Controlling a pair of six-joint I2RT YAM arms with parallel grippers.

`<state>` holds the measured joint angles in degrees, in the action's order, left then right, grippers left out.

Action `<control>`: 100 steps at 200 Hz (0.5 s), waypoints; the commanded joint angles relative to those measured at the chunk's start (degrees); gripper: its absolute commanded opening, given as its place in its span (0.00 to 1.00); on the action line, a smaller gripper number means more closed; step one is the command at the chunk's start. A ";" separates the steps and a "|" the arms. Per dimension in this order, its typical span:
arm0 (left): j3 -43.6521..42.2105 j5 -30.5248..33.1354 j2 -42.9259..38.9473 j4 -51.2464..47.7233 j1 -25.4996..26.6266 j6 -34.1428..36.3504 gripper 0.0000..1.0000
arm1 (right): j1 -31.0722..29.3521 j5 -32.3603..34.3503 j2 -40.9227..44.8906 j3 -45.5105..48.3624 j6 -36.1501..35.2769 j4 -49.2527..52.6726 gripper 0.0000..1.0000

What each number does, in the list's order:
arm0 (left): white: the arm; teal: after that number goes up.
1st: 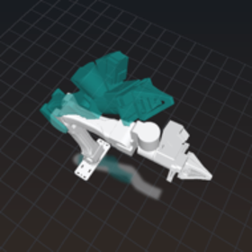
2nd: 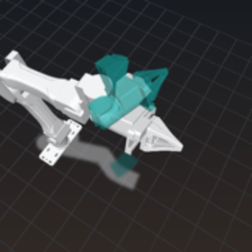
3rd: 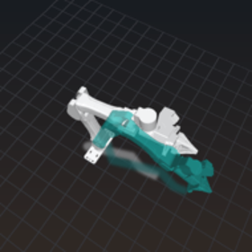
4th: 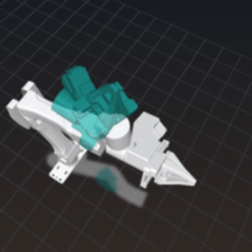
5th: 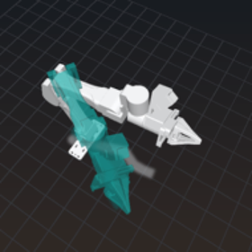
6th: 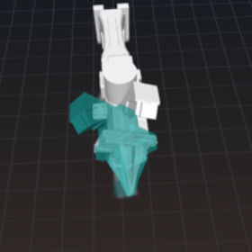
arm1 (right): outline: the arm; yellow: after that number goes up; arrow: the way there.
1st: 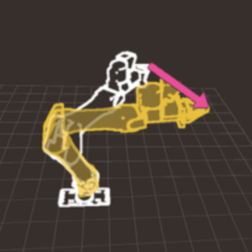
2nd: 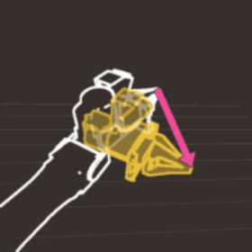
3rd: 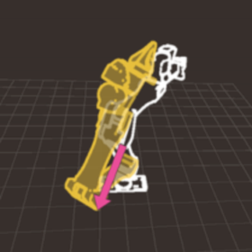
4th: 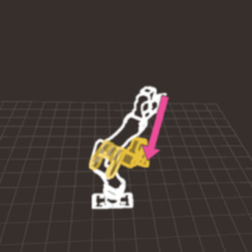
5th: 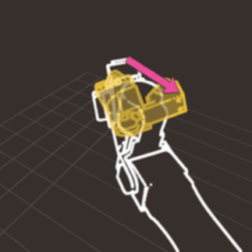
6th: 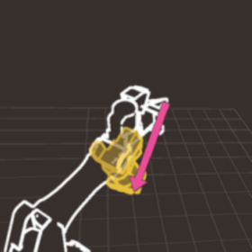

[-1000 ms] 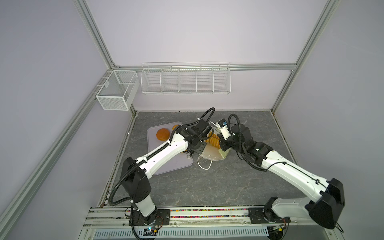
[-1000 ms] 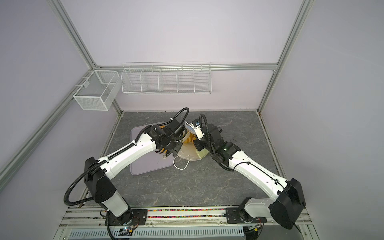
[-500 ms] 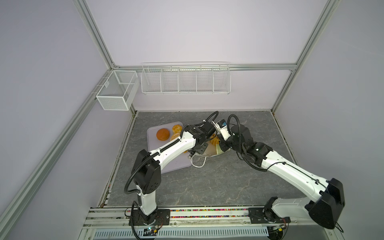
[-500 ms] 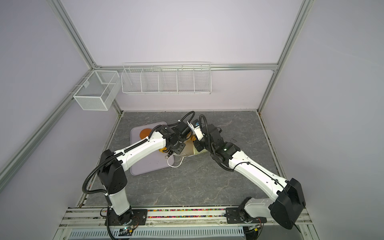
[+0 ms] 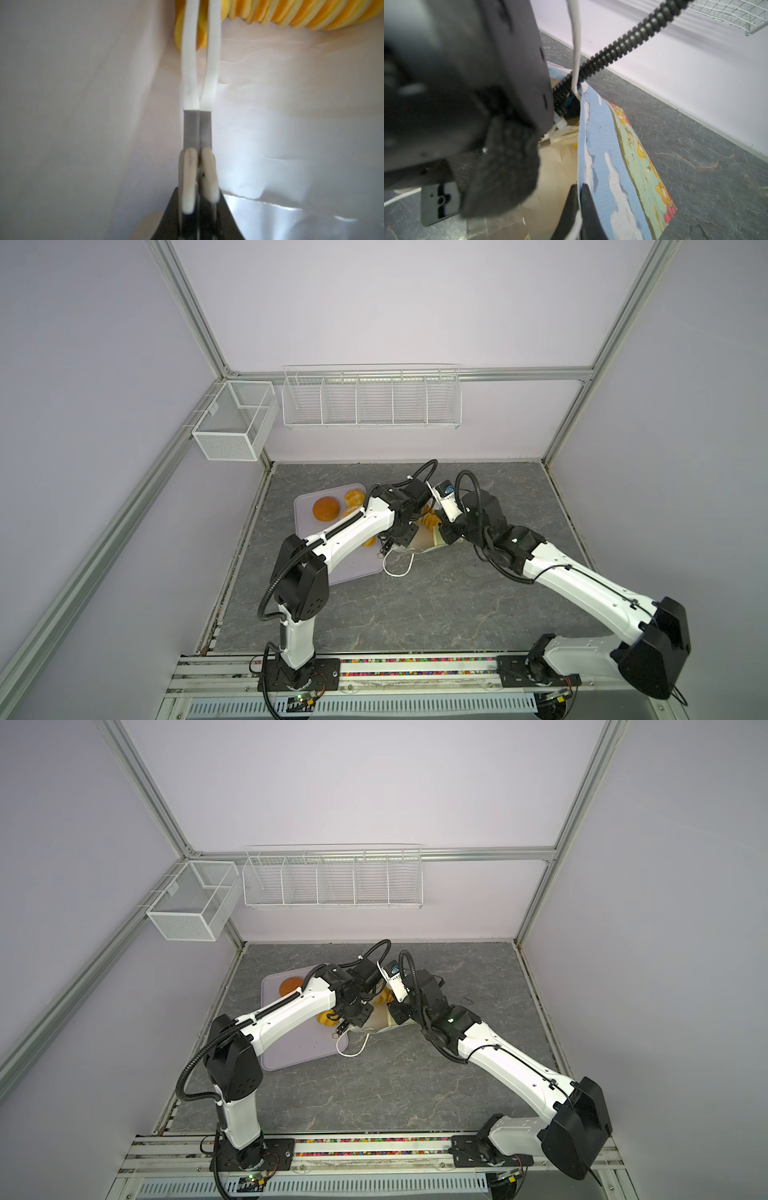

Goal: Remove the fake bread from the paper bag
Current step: 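Pinch a striped yellow bread inside the bag with the left gripper's tongs, then pull the striped yellow bread out of the bag with the left gripper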

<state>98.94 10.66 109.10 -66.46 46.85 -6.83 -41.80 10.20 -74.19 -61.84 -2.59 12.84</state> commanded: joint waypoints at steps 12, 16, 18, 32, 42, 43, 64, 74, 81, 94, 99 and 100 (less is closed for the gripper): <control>2.39 -4.86 -1.26 -3.56 0.14 1.03 0.10 | -0.39 -1.44 1.33 1.42 -1.03 -3.15 0.07; 2.38 -4.90 -1.67 -3.61 0.17 0.91 0.09 | -0.44 -1.41 1.27 1.50 -1.03 -3.24 0.06; 2.40 -5.09 -1.84 -3.68 0.17 0.87 0.08 | -0.46 -1.41 1.25 1.54 -1.04 -3.26 0.07; 2.42 -5.55 -3.35 -3.90 0.11 0.52 0.05 | -0.42 -1.36 0.98 1.72 -1.03 -3.59 0.07; 2.32 -5.86 -4.66 -3.95 0.15 0.28 0.03 | -0.40 -1.26 0.75 1.96 -1.08 -3.91 0.07; 2.27 -5.88 -4.80 -3.95 0.16 0.21 0.03 | -0.39 -1.25 0.73 2.02 -1.05 -3.94 0.07; 1.67 -6.70 -7.64 -3.91 0.17 -0.22 0.00 | -0.44 -1.25 0.37 2.56 -1.04 -4.53 0.07; 1.14 -6.87 -8.87 -3.87 0.16 -0.53 0.00 | -0.44 -1.24 0.28 2.86 -1.08 -4.87 0.07; 0.56 -7.07 -9.79 -3.83 0.22 -0.76 0.00 | -0.47 -1.38 0.28 3.11 -1.03 -5.23 0.07; -0.76 -7.49 -11.35 -3.56 0.26 -1.25 0.00 | -0.42 -1.49 0.37 3.56 -1.18 -5.62 0.07; -1.33 -7.60 -11.89 -3.42 0.25 -1.50 0.00 | -0.40 -1.50 0.37 3.65 -1.19 -5.76 0.07; -1.40 -7.63 -11.98 -3.33 0.25 -1.51 0.00 | -0.39 -1.54 0.37 3.65 -1.14 -5.78 0.07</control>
<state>99.00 4.60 101.12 -69.08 46.89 -7.29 -41.82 10.20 -74.04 -59.72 -3.03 9.50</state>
